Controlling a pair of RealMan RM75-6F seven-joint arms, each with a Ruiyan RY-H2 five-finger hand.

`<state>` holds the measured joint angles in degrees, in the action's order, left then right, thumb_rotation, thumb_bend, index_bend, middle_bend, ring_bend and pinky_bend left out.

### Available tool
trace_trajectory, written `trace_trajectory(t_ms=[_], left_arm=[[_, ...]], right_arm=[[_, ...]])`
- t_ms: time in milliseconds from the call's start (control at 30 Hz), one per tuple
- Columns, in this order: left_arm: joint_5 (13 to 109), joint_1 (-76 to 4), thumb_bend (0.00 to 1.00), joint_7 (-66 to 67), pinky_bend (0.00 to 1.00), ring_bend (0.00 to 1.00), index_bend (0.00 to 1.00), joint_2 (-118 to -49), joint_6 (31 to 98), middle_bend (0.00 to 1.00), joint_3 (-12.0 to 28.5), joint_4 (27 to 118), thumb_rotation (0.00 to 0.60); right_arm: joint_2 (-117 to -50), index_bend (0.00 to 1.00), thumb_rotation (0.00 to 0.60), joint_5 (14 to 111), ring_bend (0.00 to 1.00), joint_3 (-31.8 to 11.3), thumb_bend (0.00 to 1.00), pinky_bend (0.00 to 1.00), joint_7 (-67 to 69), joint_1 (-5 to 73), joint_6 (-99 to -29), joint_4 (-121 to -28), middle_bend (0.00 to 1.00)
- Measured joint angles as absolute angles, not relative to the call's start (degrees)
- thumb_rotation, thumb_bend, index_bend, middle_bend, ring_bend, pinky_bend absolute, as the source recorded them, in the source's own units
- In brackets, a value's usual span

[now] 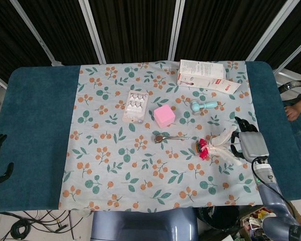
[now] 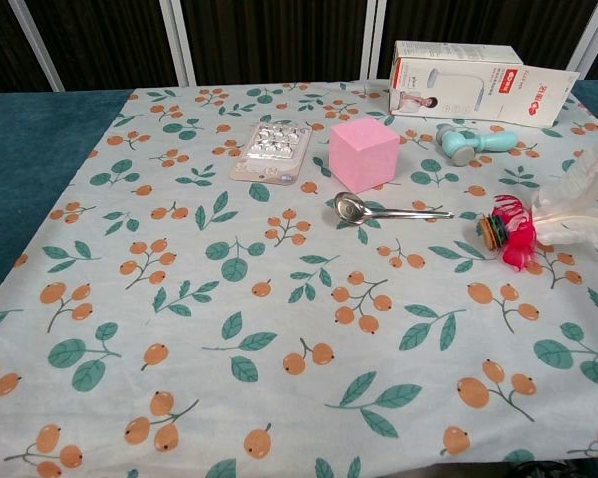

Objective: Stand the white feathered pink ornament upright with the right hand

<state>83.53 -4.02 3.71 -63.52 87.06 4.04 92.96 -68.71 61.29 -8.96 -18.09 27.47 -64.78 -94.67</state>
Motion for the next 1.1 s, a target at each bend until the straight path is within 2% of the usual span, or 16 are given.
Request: trace_trajectory(t_ms=[300, 1100], left_arm=[[83.48, -4.02, 0.39, 3.68, 0.00, 0.00, 0.07, -63.50, 87.06, 0.08, 4.08, 92.92, 0.600], [83.54, -3.97, 0.39, 3.32, 0.00, 0.00, 0.07, -63.37, 87.12, 0.08, 4.09, 92.96, 0.600]], right_arm=[[-68.57, 0.62, 0.600, 61.28, 0.05, -9.19, 0.47, 0.14, -18.01, 27.70, -64.32, -95.41, 0.02], [-65.87, 0.64, 0.600, 56.88, 0.05, -12.46, 0.47, 0.14, -29.06, 33.31, -63.33, -105.34, 0.02]])
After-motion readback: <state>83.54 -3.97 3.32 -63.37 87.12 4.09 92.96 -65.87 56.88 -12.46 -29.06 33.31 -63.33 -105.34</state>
